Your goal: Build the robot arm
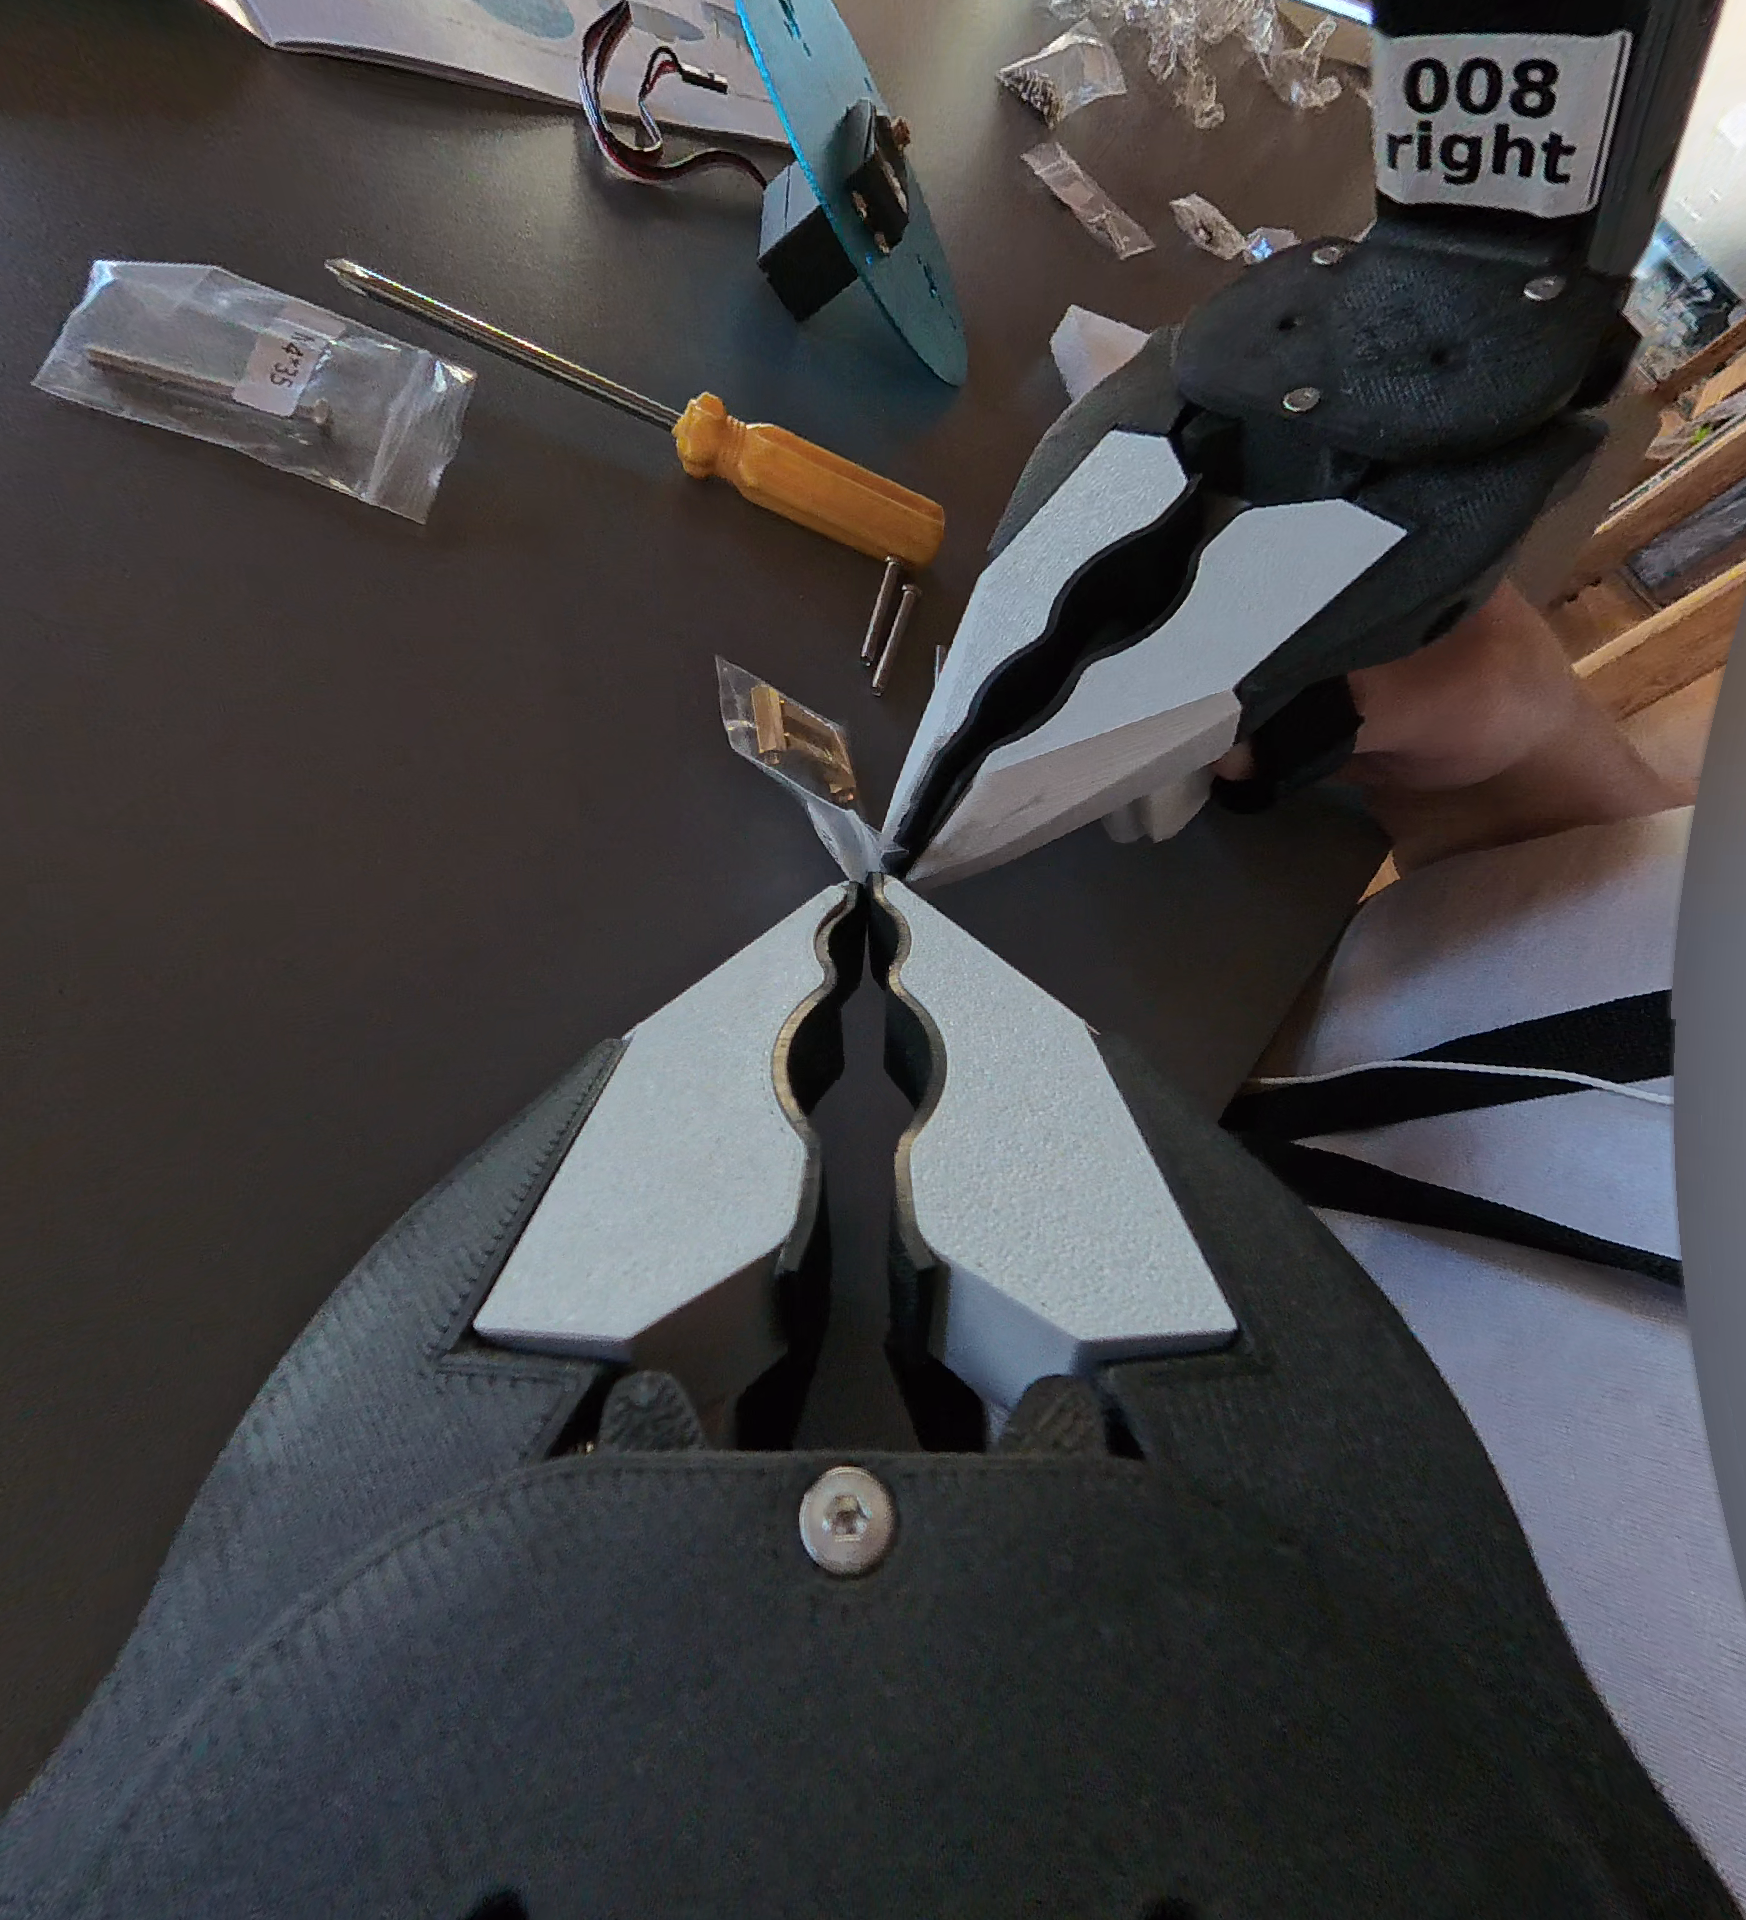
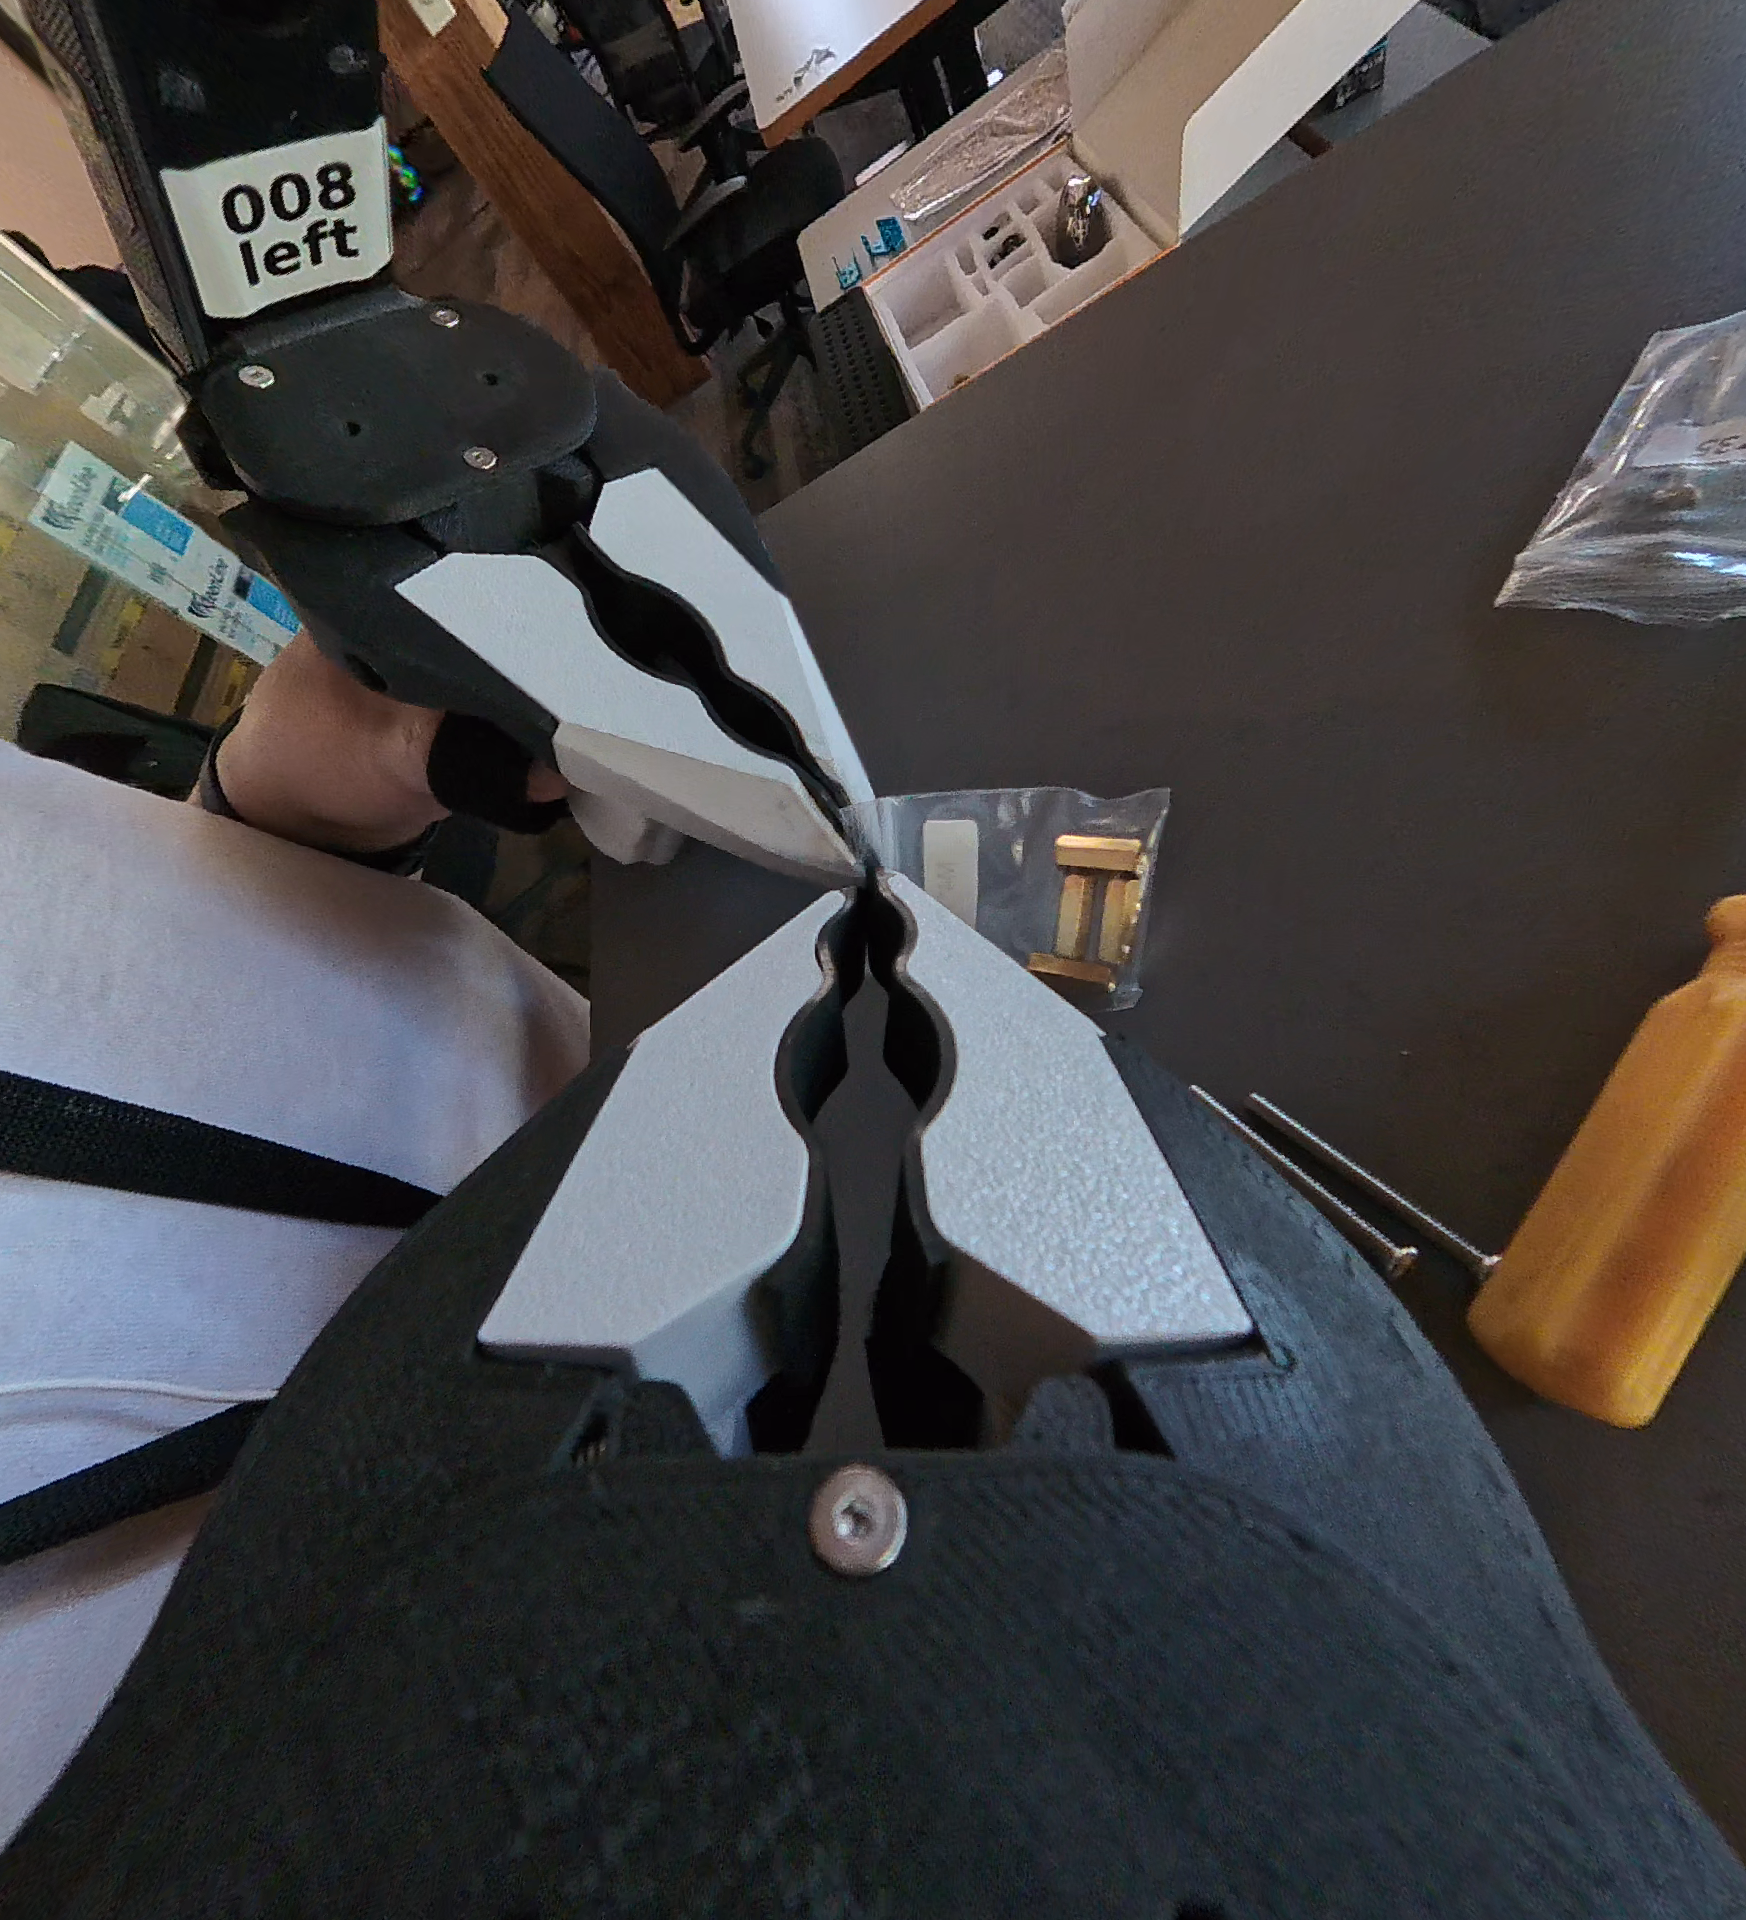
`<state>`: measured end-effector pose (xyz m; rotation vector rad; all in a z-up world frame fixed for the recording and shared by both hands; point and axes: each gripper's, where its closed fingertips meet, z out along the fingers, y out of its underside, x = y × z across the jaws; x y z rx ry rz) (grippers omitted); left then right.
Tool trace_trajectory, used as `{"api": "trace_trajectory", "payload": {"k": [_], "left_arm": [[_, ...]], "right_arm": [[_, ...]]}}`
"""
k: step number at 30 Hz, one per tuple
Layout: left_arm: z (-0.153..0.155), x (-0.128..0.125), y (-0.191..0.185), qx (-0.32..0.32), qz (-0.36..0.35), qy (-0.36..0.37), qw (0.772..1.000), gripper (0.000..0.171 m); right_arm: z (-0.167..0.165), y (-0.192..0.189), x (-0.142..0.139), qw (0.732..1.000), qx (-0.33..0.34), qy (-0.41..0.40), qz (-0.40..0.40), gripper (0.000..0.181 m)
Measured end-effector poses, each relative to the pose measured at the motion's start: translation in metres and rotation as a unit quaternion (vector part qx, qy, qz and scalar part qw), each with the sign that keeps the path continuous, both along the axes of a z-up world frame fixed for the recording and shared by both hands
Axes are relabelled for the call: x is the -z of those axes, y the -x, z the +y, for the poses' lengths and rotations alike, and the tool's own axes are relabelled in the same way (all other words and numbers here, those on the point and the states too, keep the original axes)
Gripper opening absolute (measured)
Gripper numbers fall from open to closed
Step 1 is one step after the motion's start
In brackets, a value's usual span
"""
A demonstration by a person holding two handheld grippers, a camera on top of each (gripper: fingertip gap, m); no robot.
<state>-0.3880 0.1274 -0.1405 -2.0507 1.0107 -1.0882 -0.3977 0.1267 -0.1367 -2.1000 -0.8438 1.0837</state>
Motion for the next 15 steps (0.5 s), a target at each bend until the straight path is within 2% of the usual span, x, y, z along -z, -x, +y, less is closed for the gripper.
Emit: {"api": "trace_trajectory", "payload": {"k": [11,15], "left_arm": [[0.0006,0.0004,0.0002,-0.003,-0.002,0.008,1.0,0.0],[0.0007,0.001,0.0001,-0.003,0.002,0.004,1.0,0.0]], "right_arm": [[0.0024,-0.0013,0.0058,1.0,0.003,0.006,-0.019,0.006],[0.0029,-0.0017,0.0081,0.999,0.003,-0.005,-0.036,0.003]]}}
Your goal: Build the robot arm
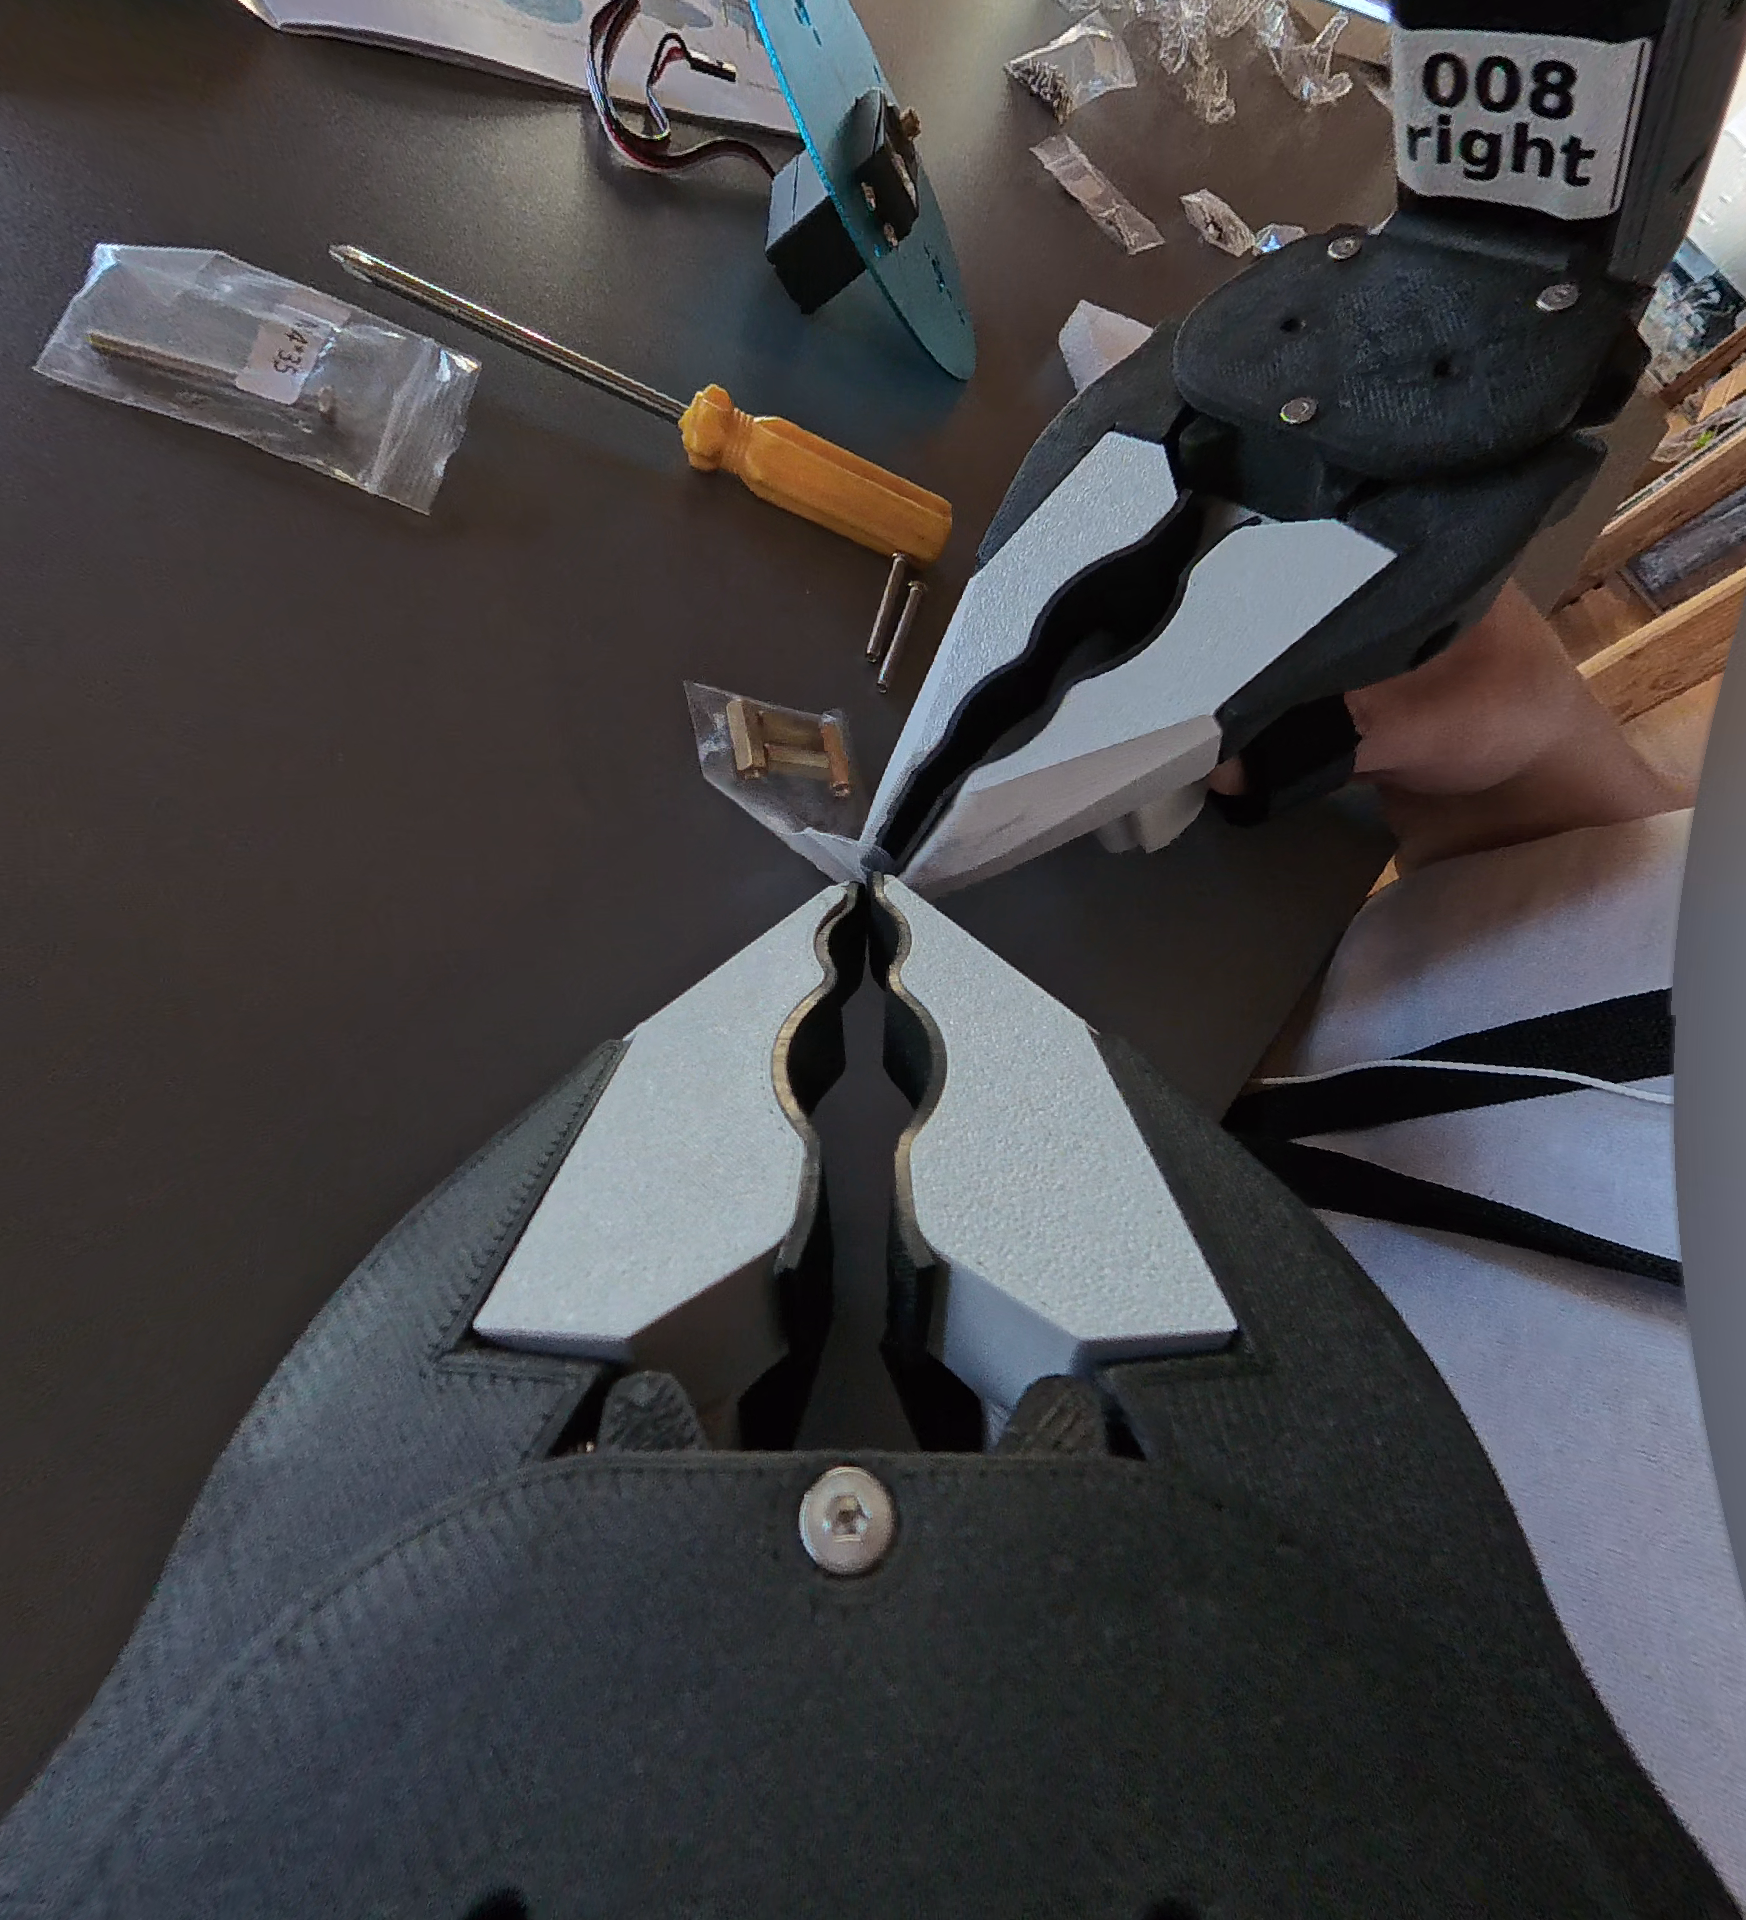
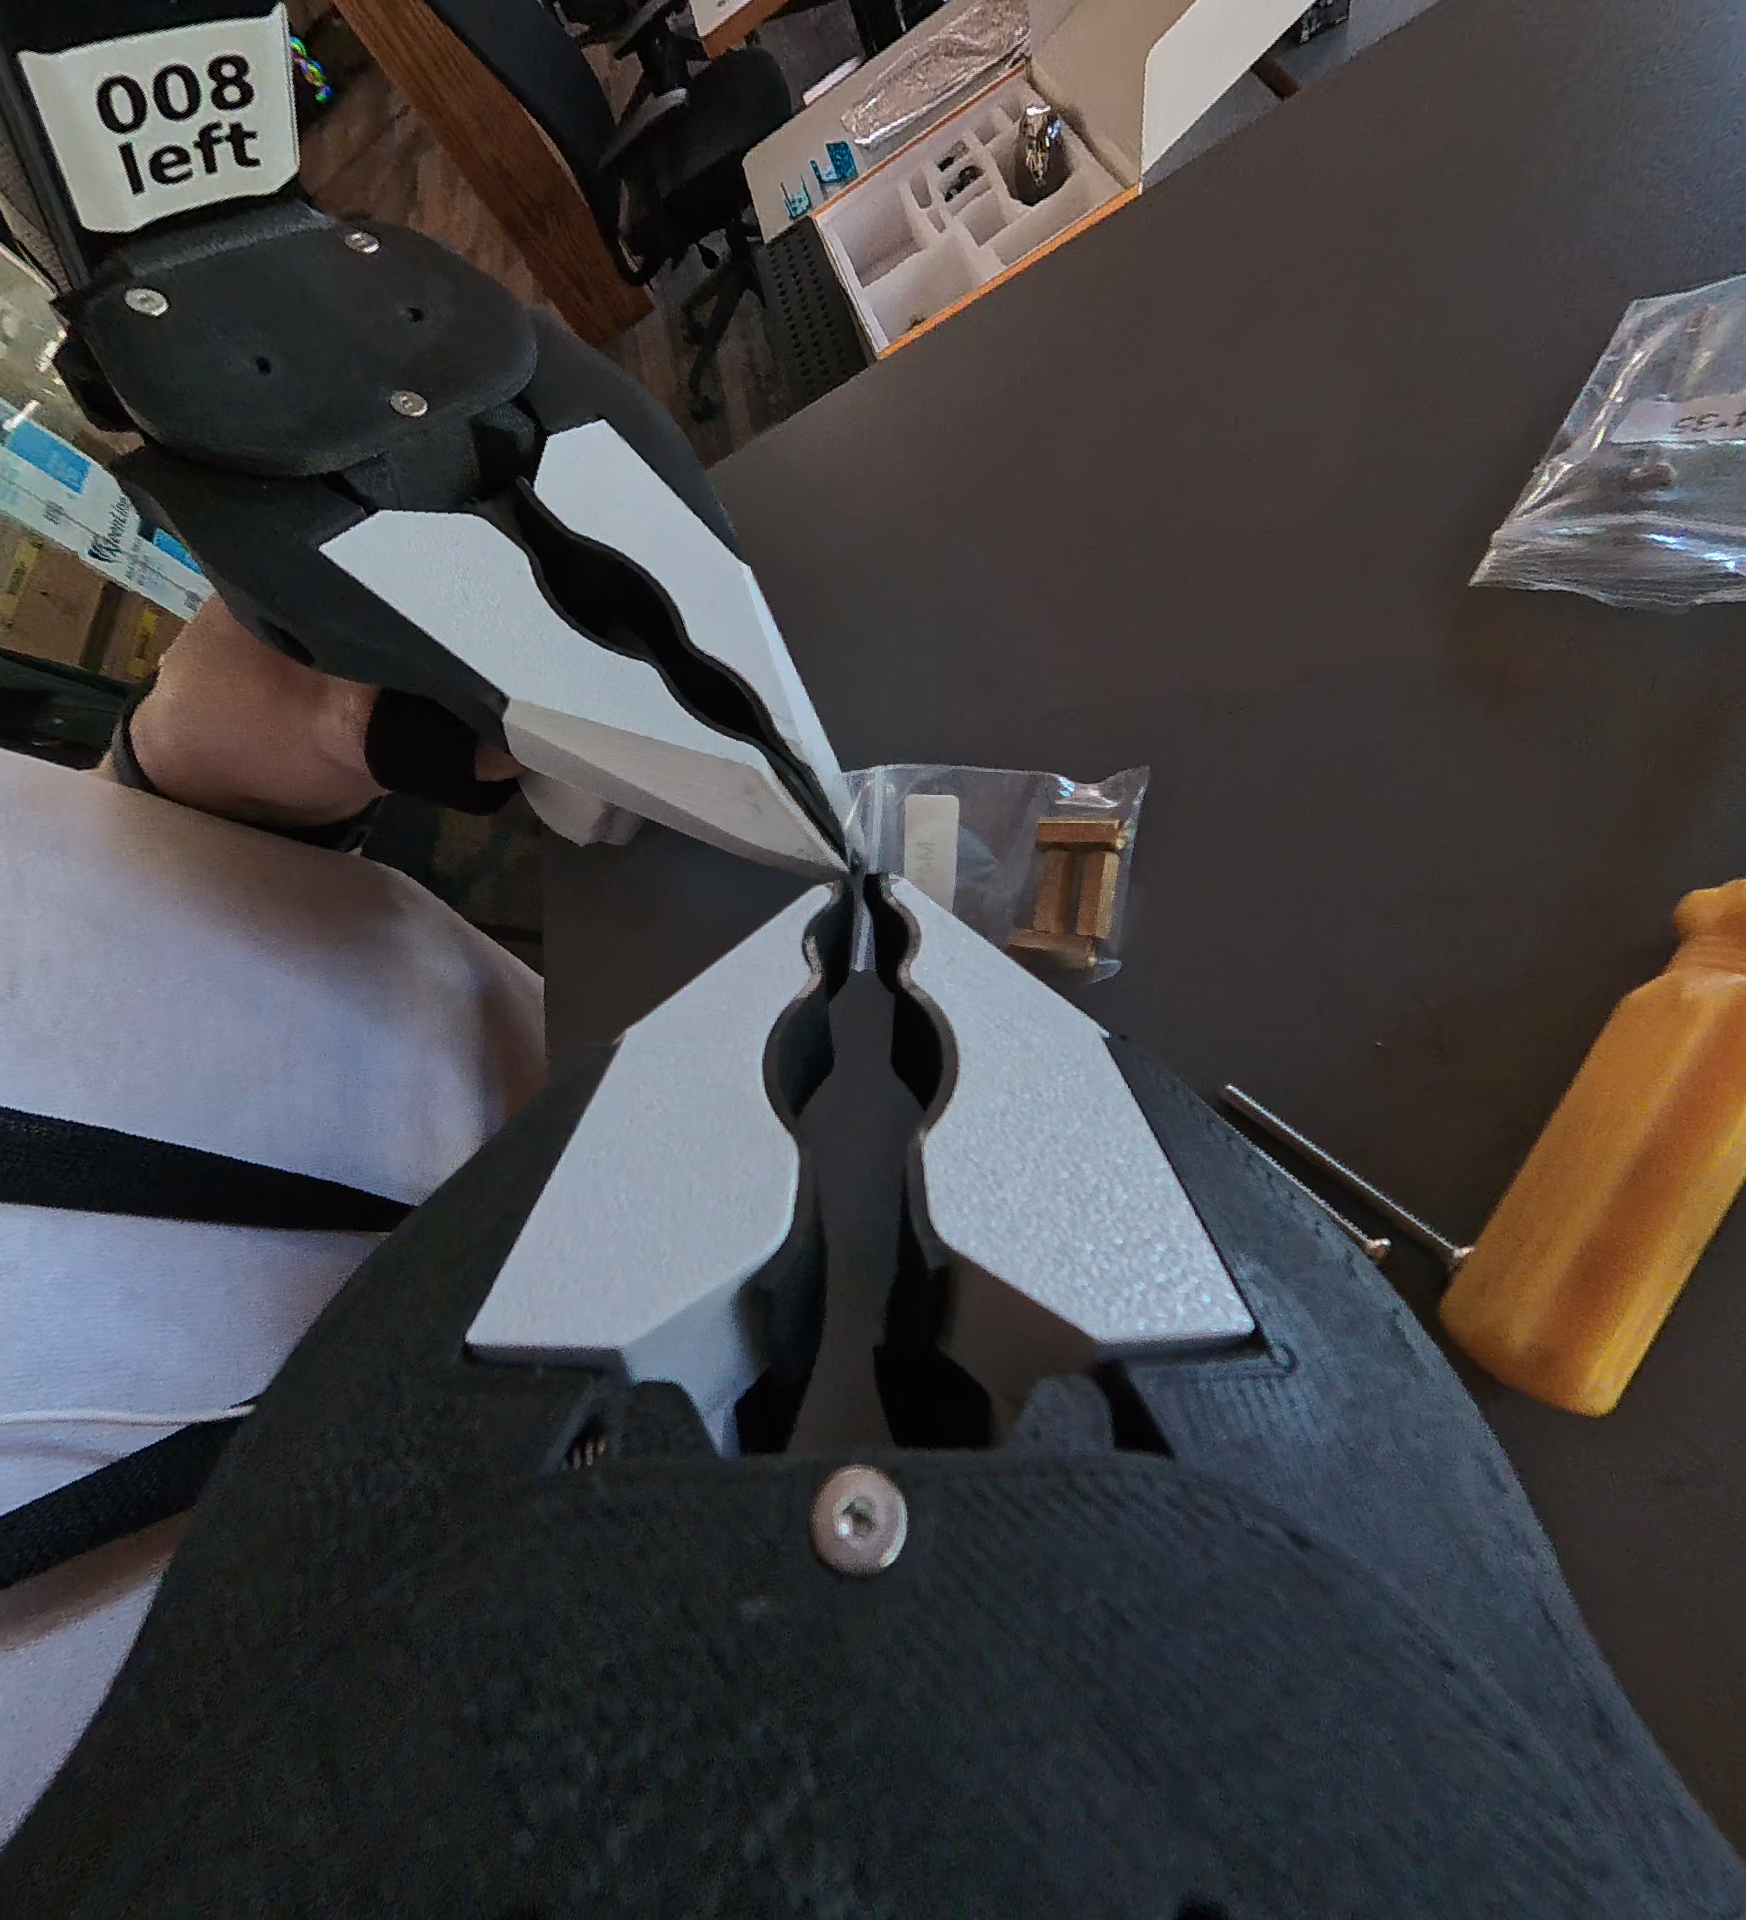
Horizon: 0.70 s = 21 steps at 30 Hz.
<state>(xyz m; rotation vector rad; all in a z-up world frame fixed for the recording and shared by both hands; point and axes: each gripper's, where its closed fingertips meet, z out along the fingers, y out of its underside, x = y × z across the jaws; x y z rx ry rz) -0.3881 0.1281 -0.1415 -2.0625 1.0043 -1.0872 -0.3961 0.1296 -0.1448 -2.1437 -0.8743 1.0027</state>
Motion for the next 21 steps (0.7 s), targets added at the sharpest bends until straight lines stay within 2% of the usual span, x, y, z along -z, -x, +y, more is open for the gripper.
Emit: {"api": "trace_trajectory", "payload": {"k": [21], "left_arm": [[0.0015,0.0052,-0.0006,-0.007,0.02,-0.002,1.0,0.0]], "right_arm": [[0.0037,-0.0077,0.0025,0.999,0.037,0.015,0.003,0.0]]}}
